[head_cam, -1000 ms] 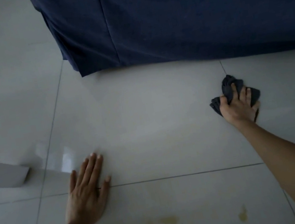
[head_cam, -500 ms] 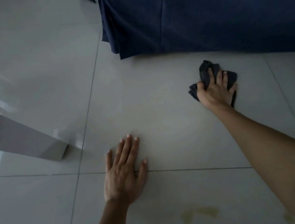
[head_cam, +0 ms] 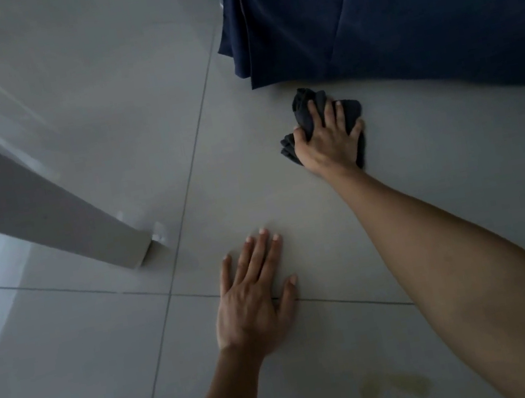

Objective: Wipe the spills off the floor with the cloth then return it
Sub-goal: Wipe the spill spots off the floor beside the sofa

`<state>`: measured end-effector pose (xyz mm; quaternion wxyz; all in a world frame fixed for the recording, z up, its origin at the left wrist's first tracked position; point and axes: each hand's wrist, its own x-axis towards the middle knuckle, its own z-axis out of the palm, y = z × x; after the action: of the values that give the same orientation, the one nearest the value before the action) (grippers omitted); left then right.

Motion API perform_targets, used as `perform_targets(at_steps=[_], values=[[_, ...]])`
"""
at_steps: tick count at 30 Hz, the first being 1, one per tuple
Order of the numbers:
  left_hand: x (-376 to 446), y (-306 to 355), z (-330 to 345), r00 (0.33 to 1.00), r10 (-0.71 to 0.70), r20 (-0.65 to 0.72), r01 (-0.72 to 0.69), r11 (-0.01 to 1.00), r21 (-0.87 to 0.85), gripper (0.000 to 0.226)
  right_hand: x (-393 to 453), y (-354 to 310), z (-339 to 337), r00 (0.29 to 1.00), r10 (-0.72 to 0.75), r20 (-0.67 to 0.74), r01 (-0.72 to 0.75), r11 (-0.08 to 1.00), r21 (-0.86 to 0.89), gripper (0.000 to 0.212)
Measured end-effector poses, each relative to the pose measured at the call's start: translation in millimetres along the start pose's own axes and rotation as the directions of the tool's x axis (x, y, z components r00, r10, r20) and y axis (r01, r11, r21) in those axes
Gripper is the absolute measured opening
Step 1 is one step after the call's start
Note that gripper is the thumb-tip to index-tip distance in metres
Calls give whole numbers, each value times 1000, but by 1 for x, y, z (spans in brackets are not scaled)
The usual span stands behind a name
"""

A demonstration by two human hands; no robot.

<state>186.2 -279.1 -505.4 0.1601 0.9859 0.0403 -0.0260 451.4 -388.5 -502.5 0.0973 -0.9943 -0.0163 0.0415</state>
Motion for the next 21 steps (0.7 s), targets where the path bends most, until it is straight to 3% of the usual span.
perform_targets(at_steps=[4,7,10,13,15,21], values=[[1,1,0,1000,-4,-3,4,1000,-6,63,0,-38,6,997,-69,29,68,998,12,65],[1,0,0,1000,-4,-2,4,1000,-5,63,-13,-75,12,972,-230,51,228,973,36,64],[1,-1,0,1000,6,-3,-6,1000,-10,63,-35,-98,18,884,-455,111,455,890,26,63],[0,-1,-2,1000,17,1,-17,1000,-15,64,-45,-81,15,811,-560,168,564,826,30,60],[0,-1,-2,1000,14,3,-14,1000,-1,64,-48,-58,8,811,-559,175,560,827,44,59],[0,-2,0,999,18,-29,-17,999,41,63,-53,58,-19,925,-366,101,363,931,48,56]])
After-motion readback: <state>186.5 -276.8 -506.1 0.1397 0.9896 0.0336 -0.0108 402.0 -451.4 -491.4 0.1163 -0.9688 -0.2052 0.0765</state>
